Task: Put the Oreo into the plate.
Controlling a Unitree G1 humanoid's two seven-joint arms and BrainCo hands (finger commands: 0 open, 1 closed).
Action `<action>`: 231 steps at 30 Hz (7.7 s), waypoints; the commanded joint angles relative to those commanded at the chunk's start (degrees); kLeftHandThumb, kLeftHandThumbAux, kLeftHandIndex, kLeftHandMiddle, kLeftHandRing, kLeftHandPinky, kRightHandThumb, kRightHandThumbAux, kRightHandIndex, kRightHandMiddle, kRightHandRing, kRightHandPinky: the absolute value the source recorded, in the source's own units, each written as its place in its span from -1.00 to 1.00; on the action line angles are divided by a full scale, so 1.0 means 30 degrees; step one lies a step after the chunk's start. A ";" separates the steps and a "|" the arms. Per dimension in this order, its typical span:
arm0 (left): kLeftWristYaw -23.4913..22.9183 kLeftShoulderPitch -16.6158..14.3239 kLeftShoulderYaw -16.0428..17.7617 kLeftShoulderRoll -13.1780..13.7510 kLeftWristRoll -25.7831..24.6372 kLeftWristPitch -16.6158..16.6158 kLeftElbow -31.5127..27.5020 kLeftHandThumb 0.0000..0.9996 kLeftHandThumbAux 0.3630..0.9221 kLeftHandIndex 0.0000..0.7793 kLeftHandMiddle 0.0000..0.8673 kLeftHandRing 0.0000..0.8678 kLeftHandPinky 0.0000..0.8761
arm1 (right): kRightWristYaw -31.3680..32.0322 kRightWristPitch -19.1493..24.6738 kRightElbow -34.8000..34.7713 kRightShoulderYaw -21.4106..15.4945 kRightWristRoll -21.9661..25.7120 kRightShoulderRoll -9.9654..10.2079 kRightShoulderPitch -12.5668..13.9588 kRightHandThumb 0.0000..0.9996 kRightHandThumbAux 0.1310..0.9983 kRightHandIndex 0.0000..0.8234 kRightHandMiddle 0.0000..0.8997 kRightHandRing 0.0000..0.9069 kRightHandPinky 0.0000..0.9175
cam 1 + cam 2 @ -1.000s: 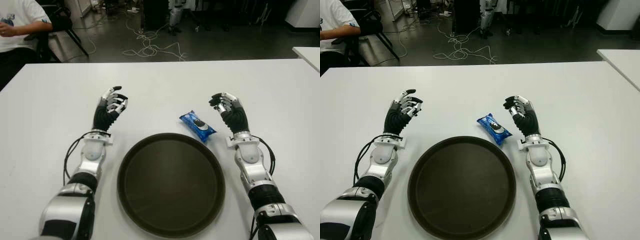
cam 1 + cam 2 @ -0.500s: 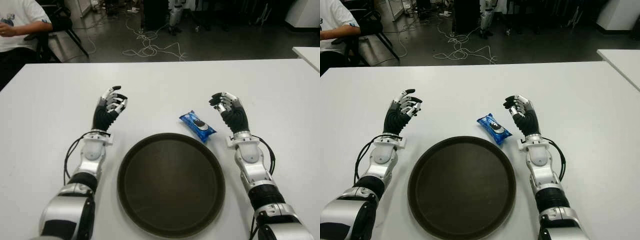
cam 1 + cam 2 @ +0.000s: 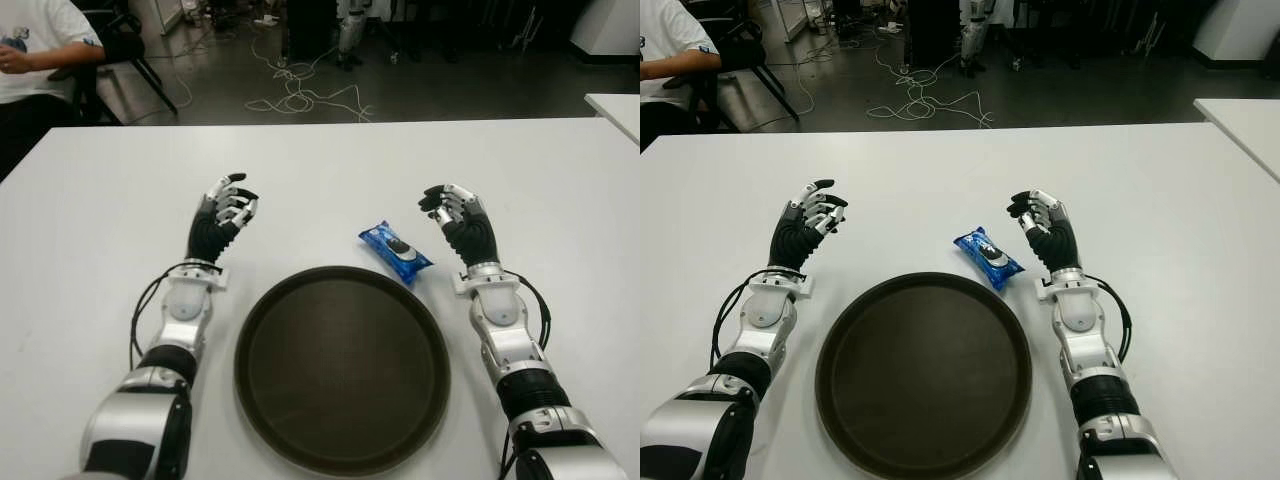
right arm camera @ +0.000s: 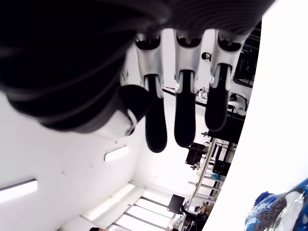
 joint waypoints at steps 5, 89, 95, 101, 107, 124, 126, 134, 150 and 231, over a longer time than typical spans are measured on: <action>-0.0317 -0.0113 0.0144 -0.0012 -0.0184 0.0078 0.0052 0.02 -0.10 -0.48 -0.11 0.06 0.23 | 0.0079 0.0128 -0.0043 -0.0022 0.0079 0.0008 -0.0045 0.66 0.28 -0.04 0.04 -0.12 -0.15; 0.0028 0.0001 0.0061 -0.0136 0.0370 0.0033 -0.0297 0.07 -0.07 -0.42 -0.06 0.07 0.21 | -0.5456 0.6774 -0.1966 0.6119 -1.0691 -0.3008 0.0087 -0.57 -0.69 -1.00 -1.00 -1.00 -1.00; 0.0217 -0.0047 -0.0072 -0.0107 0.0547 -0.0101 -0.0234 0.04 -0.04 -0.41 -0.02 0.10 0.23 | -0.5052 0.7581 -0.1760 0.6340 -1.0841 -0.3055 -0.0337 -0.59 -0.64 -1.00 -1.00 -1.00 -0.96; 0.0151 -0.0116 -0.0058 -0.0133 0.0511 -0.0077 -0.0192 0.01 -0.04 -0.41 0.00 0.13 0.26 | -0.4498 0.8345 -0.1611 0.6557 -1.0882 -0.3125 -0.0809 -0.62 -0.61 -1.00 -1.00 -0.99 -0.93; 0.0391 -0.0141 -0.0147 -0.0120 0.0691 -0.0067 -0.0244 -0.07 -0.06 -0.40 0.02 0.14 0.26 | -0.4737 0.8517 -0.1434 0.6912 -1.1192 -0.3338 -0.1123 -0.64 -0.57 -1.00 -1.00 -0.97 -0.92; 0.0921 -0.0102 -0.0500 0.0161 0.1198 -0.0096 -0.0178 -0.12 -0.03 -0.43 -0.01 0.11 0.24 | -0.1699 1.0246 -0.0364 0.9571 -1.3889 -0.4504 -0.4382 -0.62 -0.31 -1.00 -0.86 -0.68 -0.41; 0.0911 -0.0089 -0.0506 0.0184 0.1201 -0.0117 -0.0174 -0.13 -0.04 -0.44 -0.02 0.10 0.24 | -0.0790 1.0515 -0.0380 1.0285 -1.4590 -0.4761 -0.4685 -0.63 -0.28 -1.00 -0.83 -0.65 -0.37; 0.0566 -0.0049 -0.0399 0.0164 0.0954 -0.0224 -0.0229 -0.13 -0.05 -0.43 -0.02 0.11 0.25 | 0.1319 1.1220 -0.1118 1.1424 -1.5415 -0.4509 -0.5285 -0.65 -0.23 -0.97 -0.86 -0.65 -0.35; 0.0583 0.0112 -0.0374 0.0144 0.0843 -0.0338 -0.0495 -0.12 -0.07 -0.45 -0.10 0.07 0.21 | 0.1763 1.2539 -0.1569 1.2185 -1.6080 -0.3970 -0.5294 -0.66 -0.16 -0.94 -0.82 -0.61 -0.34; 0.1012 0.0404 -0.0817 0.0474 0.1458 -0.0251 -0.0875 -0.16 -0.03 -0.46 -0.05 0.09 0.23 | -0.1205 1.1613 0.6667 1.1917 -1.3812 -0.2226 -0.7556 -1.00 -0.06 -0.78 -0.62 -0.54 -0.41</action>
